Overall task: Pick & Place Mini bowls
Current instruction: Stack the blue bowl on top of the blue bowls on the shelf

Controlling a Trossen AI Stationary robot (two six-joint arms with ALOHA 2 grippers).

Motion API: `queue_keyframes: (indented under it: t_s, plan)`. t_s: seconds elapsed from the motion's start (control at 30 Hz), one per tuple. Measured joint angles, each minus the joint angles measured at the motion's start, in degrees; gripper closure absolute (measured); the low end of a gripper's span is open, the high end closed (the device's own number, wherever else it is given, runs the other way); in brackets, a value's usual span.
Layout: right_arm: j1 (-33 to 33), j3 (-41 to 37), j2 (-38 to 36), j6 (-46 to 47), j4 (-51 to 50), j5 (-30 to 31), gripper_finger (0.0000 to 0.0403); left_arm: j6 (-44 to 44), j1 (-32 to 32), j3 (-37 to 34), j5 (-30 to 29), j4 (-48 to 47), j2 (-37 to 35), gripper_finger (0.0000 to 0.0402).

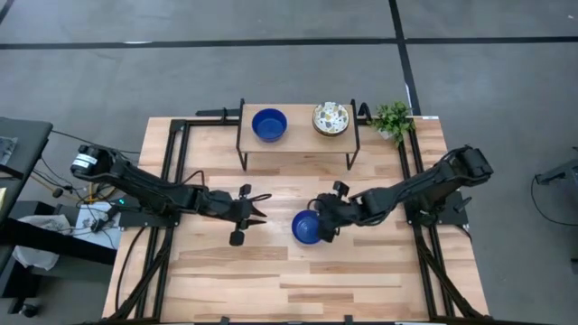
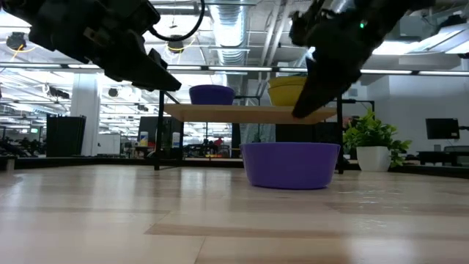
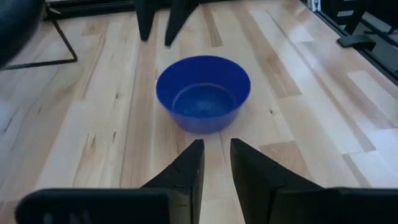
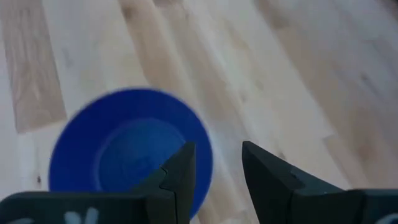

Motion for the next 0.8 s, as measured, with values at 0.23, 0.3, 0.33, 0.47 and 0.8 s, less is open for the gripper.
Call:
queue_keyframes:
  t_s: [0.23, 0.3, 0.33, 0.47, 0.8]
  plan:
    - [-1.5, 0.0, 3.8, -2.3, 0.1, -4.6, 0.0282, 0.0, 0.0, 0.0, 0.0, 1.1, 0.5, 0.0324]
    - [-2.0, 0.0, 4.1, -3.1, 0.0, -6.1, 0.0282, 0.0, 0.0, 0.0, 0.0, 2.0, 0.5, 0.0324]
    - [-2.4, 0.0, 4.1, -3.4, 0.0, -6.7, 0.0282, 0.0, 0.0, 0.0, 0.0, 2.0, 0.5, 0.0324]
    - [-3.3, 0.0, 4.1, -4.6, 0.3, -9.1, 0.0282, 0.0, 0.0, 0.0, 0.0, 2.0, 0.6, 0.0324]
    - [-5.8, 0.0, 4.1, -5.2, -0.3, -16.8, 0.0282, 0.0, 0.0, 0.0, 0.0, 2.0, 0.6, 0.0324]
